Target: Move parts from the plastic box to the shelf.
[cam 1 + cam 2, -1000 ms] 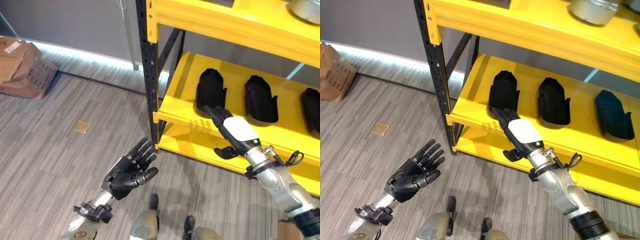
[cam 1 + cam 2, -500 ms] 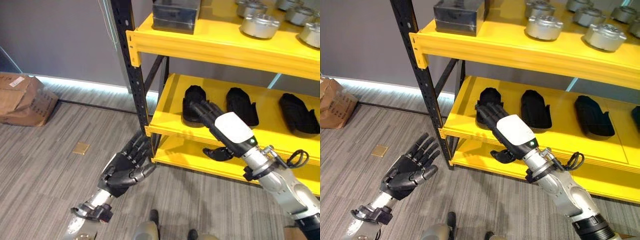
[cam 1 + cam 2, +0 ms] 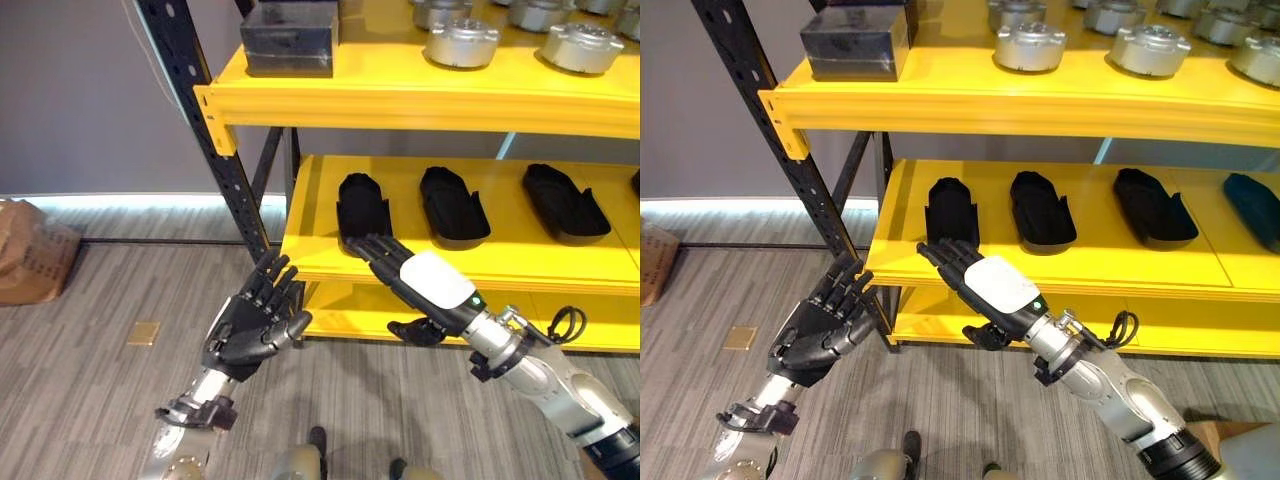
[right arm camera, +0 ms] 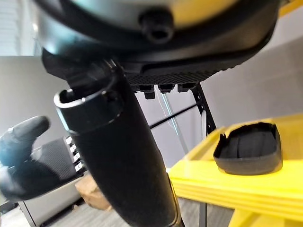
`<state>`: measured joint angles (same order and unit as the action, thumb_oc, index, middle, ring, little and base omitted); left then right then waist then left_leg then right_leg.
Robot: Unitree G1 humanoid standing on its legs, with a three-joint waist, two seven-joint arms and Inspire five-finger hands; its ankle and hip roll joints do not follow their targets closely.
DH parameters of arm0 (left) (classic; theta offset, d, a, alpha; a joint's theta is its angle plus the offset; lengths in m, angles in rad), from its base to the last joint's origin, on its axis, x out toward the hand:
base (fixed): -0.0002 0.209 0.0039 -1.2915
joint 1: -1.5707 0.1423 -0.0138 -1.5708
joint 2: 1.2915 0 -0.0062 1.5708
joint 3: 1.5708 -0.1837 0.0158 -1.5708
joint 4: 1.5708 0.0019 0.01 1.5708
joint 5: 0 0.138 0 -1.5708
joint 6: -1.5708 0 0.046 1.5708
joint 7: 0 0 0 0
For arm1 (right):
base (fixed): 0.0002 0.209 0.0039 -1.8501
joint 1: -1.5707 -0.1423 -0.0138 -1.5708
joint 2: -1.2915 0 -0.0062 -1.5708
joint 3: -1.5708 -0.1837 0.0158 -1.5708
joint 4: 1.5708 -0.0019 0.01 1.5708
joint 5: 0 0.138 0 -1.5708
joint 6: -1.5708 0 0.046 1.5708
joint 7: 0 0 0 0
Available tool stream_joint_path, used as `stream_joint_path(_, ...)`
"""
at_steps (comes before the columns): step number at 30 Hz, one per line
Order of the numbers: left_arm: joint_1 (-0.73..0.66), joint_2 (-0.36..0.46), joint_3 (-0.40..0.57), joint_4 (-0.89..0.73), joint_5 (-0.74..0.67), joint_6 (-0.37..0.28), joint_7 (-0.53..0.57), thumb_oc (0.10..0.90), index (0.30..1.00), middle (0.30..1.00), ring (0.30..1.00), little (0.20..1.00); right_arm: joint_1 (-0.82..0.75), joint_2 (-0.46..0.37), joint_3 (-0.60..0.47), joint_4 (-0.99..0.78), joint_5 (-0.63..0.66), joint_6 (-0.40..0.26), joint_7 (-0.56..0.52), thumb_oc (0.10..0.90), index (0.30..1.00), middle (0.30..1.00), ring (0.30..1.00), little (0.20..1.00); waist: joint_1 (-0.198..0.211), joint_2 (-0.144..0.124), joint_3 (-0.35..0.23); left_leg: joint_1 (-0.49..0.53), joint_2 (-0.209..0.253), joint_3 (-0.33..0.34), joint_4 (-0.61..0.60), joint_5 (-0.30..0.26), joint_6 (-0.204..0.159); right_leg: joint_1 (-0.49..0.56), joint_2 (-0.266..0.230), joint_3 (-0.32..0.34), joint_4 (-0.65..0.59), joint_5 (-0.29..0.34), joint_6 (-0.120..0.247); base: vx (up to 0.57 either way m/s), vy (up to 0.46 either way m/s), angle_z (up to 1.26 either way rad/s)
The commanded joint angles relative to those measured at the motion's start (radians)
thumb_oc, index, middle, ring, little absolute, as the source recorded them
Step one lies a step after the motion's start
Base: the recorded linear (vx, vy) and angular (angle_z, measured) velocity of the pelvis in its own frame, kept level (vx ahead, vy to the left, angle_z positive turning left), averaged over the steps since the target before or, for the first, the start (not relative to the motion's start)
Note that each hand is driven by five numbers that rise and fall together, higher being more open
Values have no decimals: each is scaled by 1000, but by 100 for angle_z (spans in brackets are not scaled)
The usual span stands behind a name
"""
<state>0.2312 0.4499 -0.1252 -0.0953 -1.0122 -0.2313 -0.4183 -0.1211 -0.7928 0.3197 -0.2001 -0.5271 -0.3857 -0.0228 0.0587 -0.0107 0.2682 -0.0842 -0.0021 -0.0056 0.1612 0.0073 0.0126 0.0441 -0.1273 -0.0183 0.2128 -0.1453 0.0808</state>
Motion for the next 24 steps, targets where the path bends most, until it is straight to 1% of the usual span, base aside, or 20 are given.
stream_joint_path(1,-27,23,4,-108,0,-107,-56,900,1000,1000,1000,1000,-66,5,-82,-120,56,-39,-55,900,1000,1000,1000,1000,28,-11,-60,-30,21,-24,-55,31,-24,43,48,-120,18,-1,-32,177,207,8)
stream_joint_path(2,-30,27,8,-108,1,-98,-66,900,1000,1000,1000,1000,-59,8,-89,-121,55,-33,-53,900,1000,1000,1000,1000,29,-14,-62,-27,14,-24,-48,21,-15,38,39,-124,39,-8,-28,208,265,19)
stream_joint_path(4,-31,38,19,-106,15,-96,-99,900,1000,1000,1000,1000,-50,24,-103,-110,45,-21,-55,900,1000,1000,1000,1000,34,-22,-74,-26,-5,-6,-27,-4,15,33,18,-139,131,-45,-15,229,306,25)
stream_joint_path(6,-28,44,25,-108,9,-91,-105,900,1000,1000,1000,1000,-39,31,-112,-110,38,-16,-54,900,1000,1000,1000,1000,37,-30,-80,-29,-18,6,-19,-14,29,33,9,-148,173,-33,-3,121,174,16)
stream_joint_path(7,-28,45,30,-108,9,-88,-109,900,1000,1000,1000,1000,-34,35,-111,-104,32,-13,-58,900,1000,1000,1000,1000,38,-34,-83,-27,-25,12,-16,-19,41,20,-2,-149,227,-4,12,107,196,17)
stream_joint_path(9,-29,40,35,-114,18,-73,-117,900,1000,1000,1000,1000,-22,57,-111,-92,12,-12,-59,900,1000,1000,1000,1000,37,-33,-84,-21,-33,28,-1,-44,67,-12,-34,-151,407,71,36,83,169,10)
stream_joint_path(10,-29,39,36,-115,20,-72,-118,900,1000,1000,1000,1000,-21,59,-111,-91,9,-13,-60,900,1000,1000,1000,1000,39,-36,-84,-21,-37,32,2,-47,69,-20,-39,-148,426,76,39,94,143,5)
stream_joint_path(11,-26,33,38,-116,31,-67,-119,900,1000,1000,1000,1000,-19,69,-110,-79,3,-14,-56,900,1000,1000,1000,1000,39,-38,-84,-10,-43,40,7,-61,83,-58,-48,-131,505,125,48,100,115,-1)
stream_joint_path(12,-23,33,37,-117,24,-69,-114,900,1000,1000,1000,1000,-22,69,-110,-69,4,-23,-50,900,1000,1000,1000,1000,34,-36,-84,5,-44,44,2,-66,84,-87,-49,-124,504,149,48,133,88,-2)
stream_joint_path(13,-26,36,35,-110,6,-79,-109,900,1000,1000,1000,1000,-33,63,-103,-62,10,-21,-39,900,1000,1000,1000,1000,29,-35,-84,20,-40,49,-7,-68,78,-117,-48,-118,449,143,45,88,-32,-3)
stream_joint_path(15,-40,41,33,-107,3,-87,-102,900,1000,1000,1000,1000,-49,53,-97,-67,19,-6,-25,900,1000,1000,1000,1000,20,-37,-82,33,-29,48,-14,-72,65,-133,-44,-108,334,136,41,65,-163,-9)
stream_joint_path(16,-61,47,26,-107,1,-92,-87,900,1000,1000,1000,1000,-67,32,-92,-76,38,10,-3,900,1000,1000,1000,1000,2,-45,-80,48,-16,40,-24,-80,46,-134,-43,-77,108,145,46,103,-275,-18)
stream_joint_path(17,-70,48,20,-105,5,-97,-73,900,1000,1000,1000,1000,-76,22,-88,-80,58,19,10,900,1000,1000,1000,1000,-7,-48,-78,58,-9,35,-29,-88,38,-123,-42,-60,10,154,51,125,-284,-16)
stream_joint_path(19,-77,47,14,-104,12,-104,-55,900,1000,1000,1000,1000,-86,15,-83,-84,75,26,26,900,1000,1000,1000,1000,-17,-56,-77,74,1,41,-38,-96,28,-133,-46,-45,-72,204,70,114,-208,-9)
stream_joint_path(20,-83,42,7,-105,10,-105,-44,900,1000,1000,1000,1000,-99,17,-76,-85,80,33,42,900,1000,1000,1000,1000,-24,-67,-73,94,13,42,-45,-108,21,-158,-52,-20,-113,257,89,149,-296,1)
stream_joint_path(21,-85,39,5,-108,10,-103,-39,900,1000,1000,1000,1000,-105,17,-71,-82,85,35,51,900,1000,1000,1000,1000,-28,-70,-69,111,22,42,-51,-117,19,-170,-52,-8,-124,275,98,179,-359,9)
stream_joint_path(22,-87,38,1,-116,21,-100,-32,900,1000,1000,1000,1000,-109,20,-68,-80,87,39,61,900,1000,1000,1000,1000,-32,-74,-65,128,31,41,-58,-124,17,-185,-51,-1,-123,287,104,169,-276,14)
stream_joint_path(23,-85,37,-1,-119,28,-99,-30,900,1000,1000,1000,1000,-109,14,-72,-77,101,33,73,900,1000,1000,1000,1000,-34,-77,-67,138,40,40,-67,-125,11,-173,-43,-4,-136,273,97,119,-186,12)
stream_joint_path(24,-85,37,-1,-119,28,-99,-30,900,1000,1000,1000,1000,-109,13,-72,-77,101,33,73,900,1000,1000,1000,1000,-34,-76,-66,140,40,39,-68,-125,11,-171,-42,-4,-137,273,96,164,-259,26)
